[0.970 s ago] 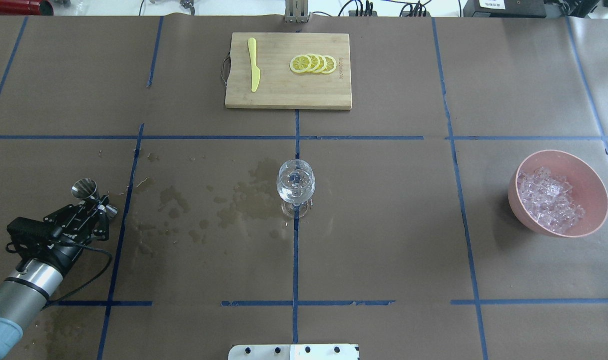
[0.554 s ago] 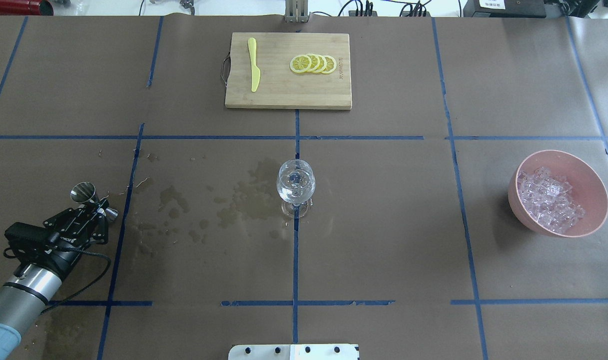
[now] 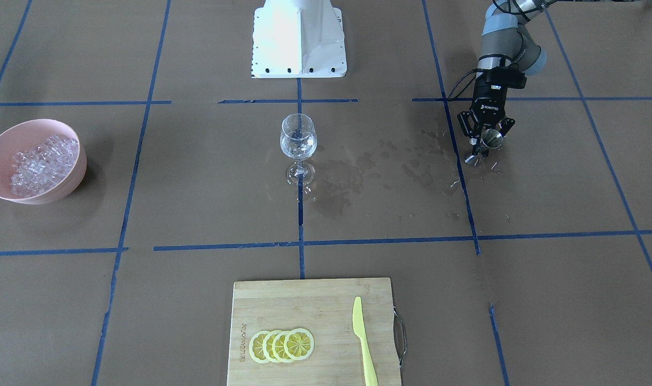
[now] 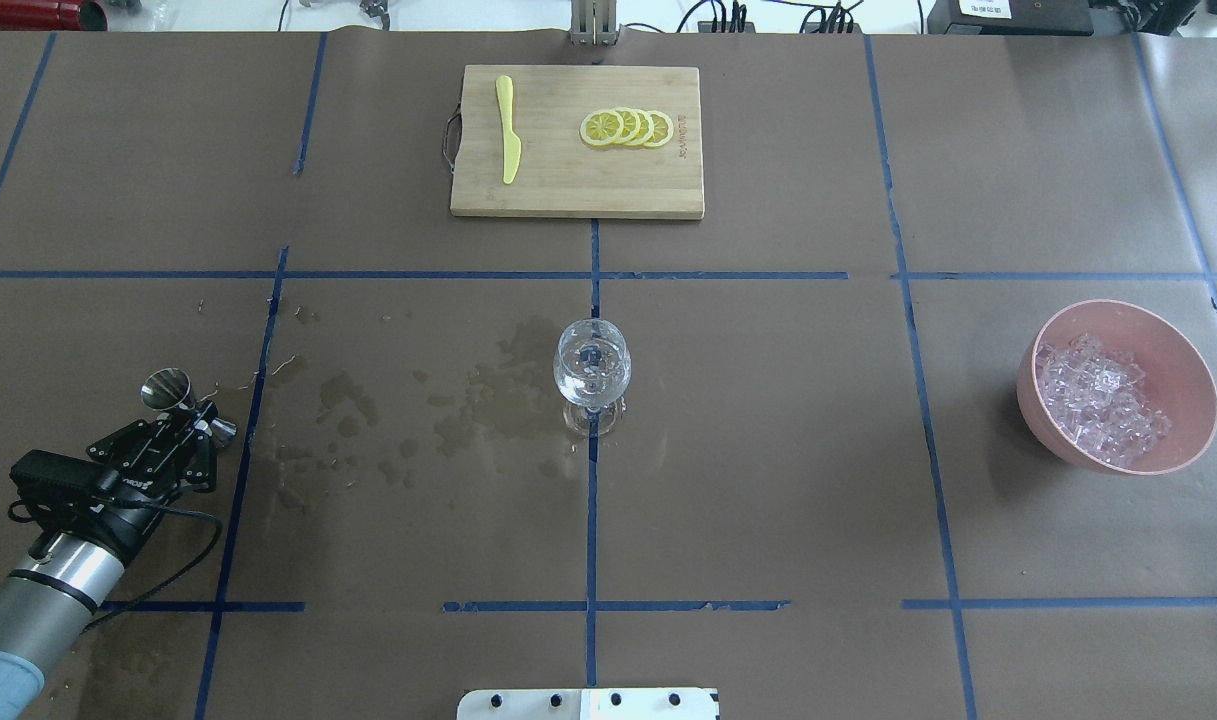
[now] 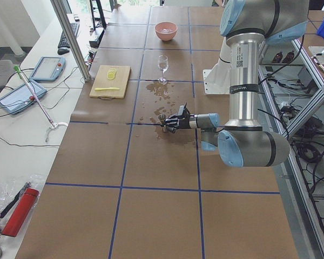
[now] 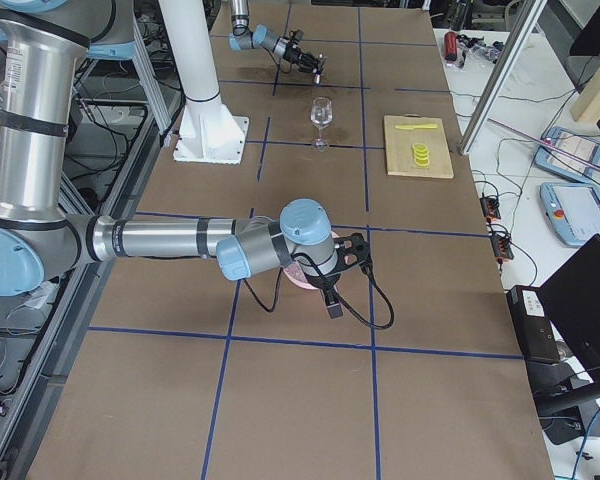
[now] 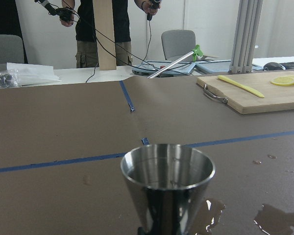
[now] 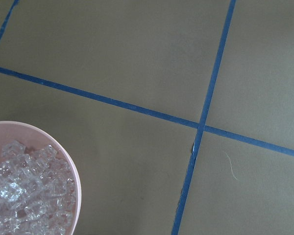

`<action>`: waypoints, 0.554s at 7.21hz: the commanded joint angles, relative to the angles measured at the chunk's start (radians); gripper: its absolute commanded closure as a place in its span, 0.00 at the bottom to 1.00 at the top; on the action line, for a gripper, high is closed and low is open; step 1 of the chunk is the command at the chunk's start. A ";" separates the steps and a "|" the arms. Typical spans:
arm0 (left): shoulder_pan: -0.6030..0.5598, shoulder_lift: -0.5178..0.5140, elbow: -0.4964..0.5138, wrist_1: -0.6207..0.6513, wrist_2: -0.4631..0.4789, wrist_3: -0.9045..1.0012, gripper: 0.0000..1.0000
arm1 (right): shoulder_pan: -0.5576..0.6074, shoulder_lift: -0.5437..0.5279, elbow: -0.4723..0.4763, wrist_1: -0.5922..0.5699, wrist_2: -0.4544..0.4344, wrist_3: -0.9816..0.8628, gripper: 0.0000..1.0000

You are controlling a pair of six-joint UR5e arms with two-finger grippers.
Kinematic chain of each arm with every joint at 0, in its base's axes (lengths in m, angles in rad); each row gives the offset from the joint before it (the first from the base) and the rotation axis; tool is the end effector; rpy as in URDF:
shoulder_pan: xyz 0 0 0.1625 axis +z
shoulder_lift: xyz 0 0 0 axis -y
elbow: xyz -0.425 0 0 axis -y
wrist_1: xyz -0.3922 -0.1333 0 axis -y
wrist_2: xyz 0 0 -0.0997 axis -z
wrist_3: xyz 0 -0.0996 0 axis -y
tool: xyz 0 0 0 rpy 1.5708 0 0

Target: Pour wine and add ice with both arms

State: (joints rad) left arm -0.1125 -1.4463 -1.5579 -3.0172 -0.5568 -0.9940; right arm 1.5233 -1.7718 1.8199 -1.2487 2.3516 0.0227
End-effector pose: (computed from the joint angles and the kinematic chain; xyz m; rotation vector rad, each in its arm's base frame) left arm 0.3853 -0.2628 0.5552 1.1884 0.8124 -0.2807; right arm 0.0429 -0.4280 0.5900 0.3239 -0.7838 -0.1678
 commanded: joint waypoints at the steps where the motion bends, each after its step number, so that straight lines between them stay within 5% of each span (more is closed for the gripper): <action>1: 0.010 -0.002 0.001 0.000 0.003 0.000 0.87 | 0.000 0.000 0.001 0.000 0.000 0.000 0.00; 2: 0.010 -0.002 0.001 0.000 0.003 0.000 0.86 | 0.000 0.000 0.001 0.000 0.000 -0.001 0.00; 4: 0.013 -0.002 -0.001 -0.002 0.003 0.000 0.62 | 0.000 0.000 0.001 0.000 0.000 0.000 0.00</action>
State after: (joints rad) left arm -0.1009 -1.4480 -1.5579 -3.0177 -0.5539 -0.9940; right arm 1.5233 -1.7717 1.8204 -1.2487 2.3522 0.0226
